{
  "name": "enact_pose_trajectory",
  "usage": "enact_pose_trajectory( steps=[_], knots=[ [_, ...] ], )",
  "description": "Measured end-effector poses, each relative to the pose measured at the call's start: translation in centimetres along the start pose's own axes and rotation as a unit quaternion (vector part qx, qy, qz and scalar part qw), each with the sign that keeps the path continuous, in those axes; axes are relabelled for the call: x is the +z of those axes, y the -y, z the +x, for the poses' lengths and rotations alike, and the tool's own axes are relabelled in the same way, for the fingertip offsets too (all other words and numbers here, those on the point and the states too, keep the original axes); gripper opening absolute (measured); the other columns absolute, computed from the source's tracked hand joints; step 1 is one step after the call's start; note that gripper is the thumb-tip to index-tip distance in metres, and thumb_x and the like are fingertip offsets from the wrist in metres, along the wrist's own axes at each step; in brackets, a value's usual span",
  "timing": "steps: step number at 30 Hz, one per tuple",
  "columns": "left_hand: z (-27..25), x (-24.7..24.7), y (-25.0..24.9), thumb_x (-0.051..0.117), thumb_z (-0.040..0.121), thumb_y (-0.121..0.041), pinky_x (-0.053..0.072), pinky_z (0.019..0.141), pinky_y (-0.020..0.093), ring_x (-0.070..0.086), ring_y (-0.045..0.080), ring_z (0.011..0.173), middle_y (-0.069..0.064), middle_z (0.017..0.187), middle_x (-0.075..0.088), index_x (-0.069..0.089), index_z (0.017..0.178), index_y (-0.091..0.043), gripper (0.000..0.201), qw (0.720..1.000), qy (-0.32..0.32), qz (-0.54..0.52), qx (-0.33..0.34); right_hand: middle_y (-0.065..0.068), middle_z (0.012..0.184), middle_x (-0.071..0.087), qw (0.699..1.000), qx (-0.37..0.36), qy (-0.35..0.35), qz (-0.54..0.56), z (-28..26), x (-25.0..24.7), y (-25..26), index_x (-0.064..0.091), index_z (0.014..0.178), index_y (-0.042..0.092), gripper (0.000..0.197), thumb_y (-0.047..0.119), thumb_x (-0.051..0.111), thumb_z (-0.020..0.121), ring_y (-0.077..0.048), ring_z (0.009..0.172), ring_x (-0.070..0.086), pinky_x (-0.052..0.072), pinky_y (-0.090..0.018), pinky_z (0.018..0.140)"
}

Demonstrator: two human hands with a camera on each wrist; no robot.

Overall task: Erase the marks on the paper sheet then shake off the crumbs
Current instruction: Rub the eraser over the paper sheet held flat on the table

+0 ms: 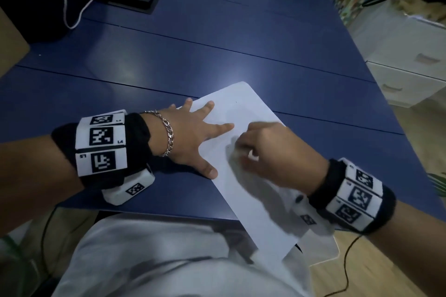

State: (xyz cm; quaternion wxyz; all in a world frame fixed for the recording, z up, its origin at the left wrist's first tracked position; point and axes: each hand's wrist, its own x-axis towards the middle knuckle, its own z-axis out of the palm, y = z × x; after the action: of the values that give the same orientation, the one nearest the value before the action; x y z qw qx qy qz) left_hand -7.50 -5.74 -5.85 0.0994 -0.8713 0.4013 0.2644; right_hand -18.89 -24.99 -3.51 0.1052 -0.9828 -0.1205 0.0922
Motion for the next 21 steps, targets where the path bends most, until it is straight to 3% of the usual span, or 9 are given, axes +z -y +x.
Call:
enact_pose_trajectory(
  steps=[3,7,9,12,15,17,21],
  knots=[
    [0.1,0.0,0.0,0.055,0.066,-0.098,0.009,0.124,0.064,-0.014,0.048,0.157,0.001,0.171,-0.029,-0.018,0.152,-0.066,0.117,1.0,0.0,0.002,0.002,0.004,0.08,0.056,0.999,-0.023,0.047,0.005,-0.3,0.0,0.4,0.066,0.08,0.018,0.013,0.028,0.062,0.087,-0.018,0.073,0.058,0.05,-0.038,0.07],
    [0.1,0.1,0.2,0.055,0.066,-0.098,0.008,0.124,0.065,-0.015,0.047,0.157,0.001,0.171,-0.029,-0.019,0.151,-0.067,0.117,1.0,-0.001,-0.003,0.002,0.008,0.083,0.057,0.997,0.062,-0.041,0.007,0.9,-0.6,-2.1,0.068,0.082,0.025,0.009,0.03,0.064,0.087,-0.019,0.077,0.061,0.055,-0.042,0.075],
    [0.1,0.1,0.3,0.055,0.066,-0.099,0.008,0.124,0.065,-0.015,0.047,0.157,0.001,0.171,-0.029,-0.02,0.15,-0.068,0.117,1.0,-0.002,-0.001,0.002,0.007,0.083,0.056,0.999,0.032,-0.032,0.008,0.2,-0.1,-1.1,0.064,0.08,0.024,0.008,0.029,0.062,0.086,-0.019,0.076,0.06,0.054,-0.04,0.074],
    [0.0,0.2,0.3,0.055,0.066,-0.099,0.007,0.124,0.064,-0.016,0.047,0.157,0.0,0.171,-0.03,-0.02,0.15,-0.068,0.117,1.0,0.0,-0.001,0.001,0.008,0.082,0.056,0.999,-0.016,0.035,0.017,-1.7,0.0,0.5,0.067,0.082,0.022,0.011,0.031,0.062,0.087,-0.012,0.074,0.058,0.049,-0.032,0.071],
    [0.0,0.2,0.3,0.054,0.067,-0.099,0.006,0.124,0.065,-0.016,0.046,0.157,0.001,0.171,-0.029,-0.02,0.15,-0.067,0.116,1.0,0.0,0.002,0.002,0.012,0.084,0.061,0.996,0.046,-0.054,0.053,-3.0,-0.7,-1.7,0.075,0.089,0.027,0.006,0.027,0.069,0.087,-0.005,0.074,0.06,0.047,-0.021,0.07],
    [-0.1,0.1,0.2,0.054,0.068,-0.098,0.006,0.124,0.065,-0.016,0.046,0.157,0.001,0.171,-0.029,-0.02,0.151,-0.066,0.116,1.0,0.002,0.0,0.001,0.016,0.085,0.064,0.985,0.103,-0.116,0.07,-4.3,-1.1,-3.6,0.078,0.094,0.031,0.008,0.028,0.073,0.088,-0.003,0.075,0.063,0.049,-0.019,0.072],
    [-0.6,-0.2,0.1,0.056,0.068,-0.097,0.003,0.125,0.063,-0.017,0.043,0.158,-0.001,0.171,-0.029,-0.019,0.15,-0.069,0.114,1.0,0.011,-0.011,-0.009,0.019,0.089,0.063,0.98,0.179,-0.08,0.038,-7.3,0.1,-4.7,0.077,0.1,0.033,0.01,0.035,0.071,0.092,0.0,0.078,0.061,0.051,-0.023,0.074]
  ],
)
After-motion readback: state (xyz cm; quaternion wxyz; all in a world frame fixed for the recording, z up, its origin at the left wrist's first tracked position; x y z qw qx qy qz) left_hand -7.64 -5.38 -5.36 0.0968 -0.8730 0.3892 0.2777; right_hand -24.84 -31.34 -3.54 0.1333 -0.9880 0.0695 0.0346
